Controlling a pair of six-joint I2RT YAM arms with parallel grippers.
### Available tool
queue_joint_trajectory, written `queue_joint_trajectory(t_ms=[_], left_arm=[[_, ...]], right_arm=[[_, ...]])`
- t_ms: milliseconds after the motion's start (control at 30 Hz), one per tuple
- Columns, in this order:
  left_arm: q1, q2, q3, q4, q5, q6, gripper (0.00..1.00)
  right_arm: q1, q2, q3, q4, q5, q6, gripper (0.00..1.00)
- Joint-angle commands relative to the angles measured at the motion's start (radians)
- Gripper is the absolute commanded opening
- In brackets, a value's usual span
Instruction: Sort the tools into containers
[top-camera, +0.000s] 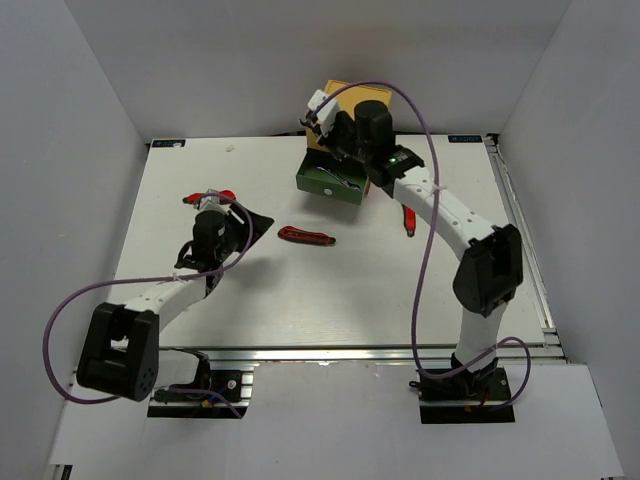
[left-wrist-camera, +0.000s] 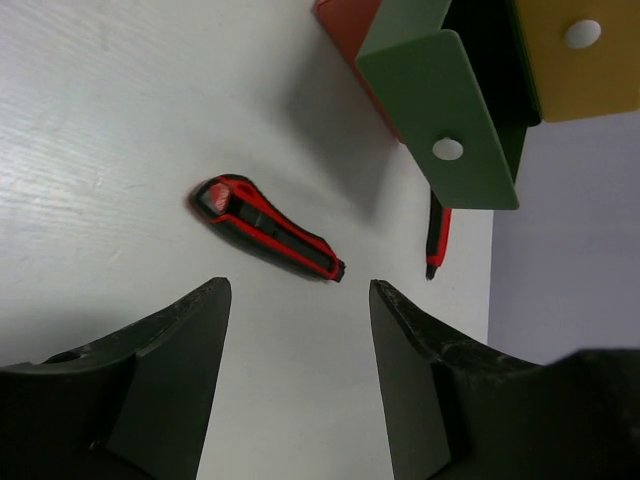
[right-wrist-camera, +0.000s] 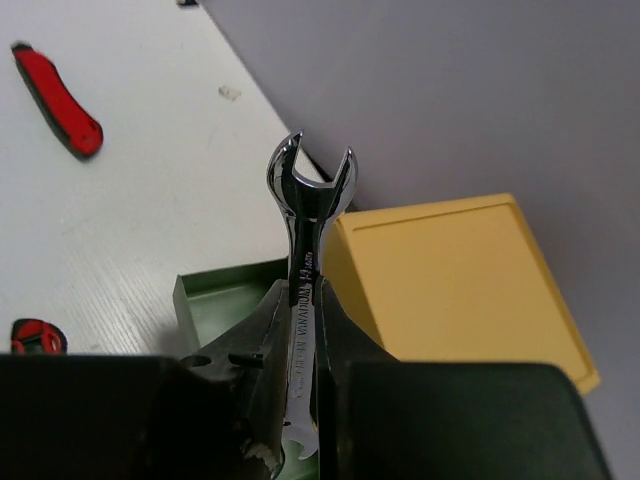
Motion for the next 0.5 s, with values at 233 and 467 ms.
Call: queue_joint_trajectory(t_ms=[233,467], left_arm=[[-0.047,0.168,0.174,0.093,0.107,0.012,0.67],[-0.051,0.231,0.203,0.113,0.116,0.009,0.67]], right_arm=[[-0.054,0.17,0.056,0.002,0.0,-0.093,0.0],[-0.074,0.155,0.054,-0.077,-0.05,-0.115,0.55]])
